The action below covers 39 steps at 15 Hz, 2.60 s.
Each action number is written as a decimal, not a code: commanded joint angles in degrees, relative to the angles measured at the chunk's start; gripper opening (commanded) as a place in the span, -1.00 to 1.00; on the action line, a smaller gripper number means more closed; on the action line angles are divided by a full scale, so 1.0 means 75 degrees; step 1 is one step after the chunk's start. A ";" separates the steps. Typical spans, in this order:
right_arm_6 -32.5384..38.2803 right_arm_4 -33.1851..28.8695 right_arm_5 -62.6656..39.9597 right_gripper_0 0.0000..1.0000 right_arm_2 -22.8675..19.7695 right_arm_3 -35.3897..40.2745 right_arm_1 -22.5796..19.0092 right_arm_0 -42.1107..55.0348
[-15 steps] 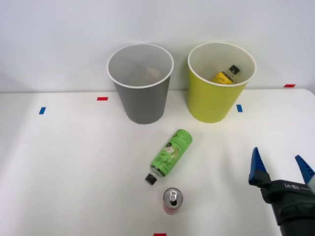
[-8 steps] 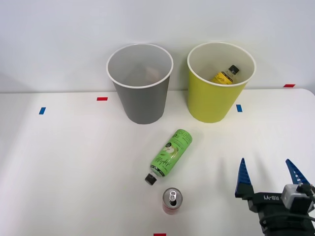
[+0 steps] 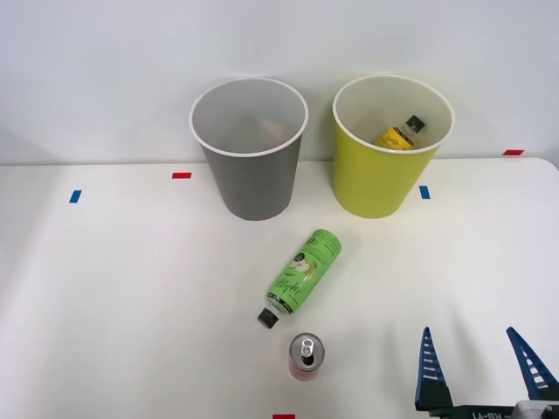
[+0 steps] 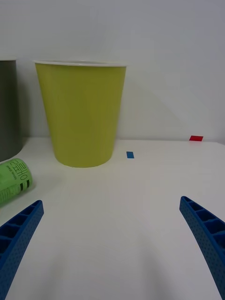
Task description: Put cans in the gray bin, plastic bottles in the light green bin
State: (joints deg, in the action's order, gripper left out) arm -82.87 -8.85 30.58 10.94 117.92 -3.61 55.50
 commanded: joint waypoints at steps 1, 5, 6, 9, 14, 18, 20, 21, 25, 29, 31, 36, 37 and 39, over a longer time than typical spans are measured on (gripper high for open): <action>0.0022 0.0114 0.1032 1.00 -0.0075 -0.0946 -0.0022 -0.0322; -0.0165 -0.0038 0.1371 1.00 0.0042 -0.1485 -0.0045 -0.0358; -0.0200 -0.0073 0.1371 1.00 0.0065 -0.1520 -0.0057 -0.0358; -0.0271 -0.0073 0.1360 1.00 0.0112 -0.1520 -0.0057 -0.0322; -0.0294 -0.0027 0.1325 1.00 0.0124 -0.1520 -0.0233 -0.0287; -0.0294 -0.0027 0.1325 1.00 0.0124 -0.1508 -0.0245 -0.0217; -0.0259 -0.0015 0.1325 1.00 0.0124 -0.1520 -0.0245 -0.0170; -0.0259 -0.0015 0.1325 1.00 0.0124 -0.1520 -0.0245 -0.0170; -0.0259 -0.0015 0.1325 1.00 0.0124 -0.1520 -0.0245 -0.0170; -0.0259 -0.0015 0.1325 1.00 0.0124 -0.1520 -0.0245 -0.0170; -0.0259 -0.0015 0.1325 1.00 0.0124 -0.1520 -0.0245 -0.0170; -0.0259 -0.0015 0.1325 1.00 0.0124 -0.1520 -0.0245 -0.0170; -0.0259 -0.0015 0.1325 1.00 0.0124 -0.1520 -0.0245 -0.0170; -0.0259 -0.0015 0.1325 1.00 0.0124 -0.1520 -0.0245 -0.0170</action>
State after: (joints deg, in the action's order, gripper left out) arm -84.82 -8.97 40.53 11.87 106.53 -5.45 54.23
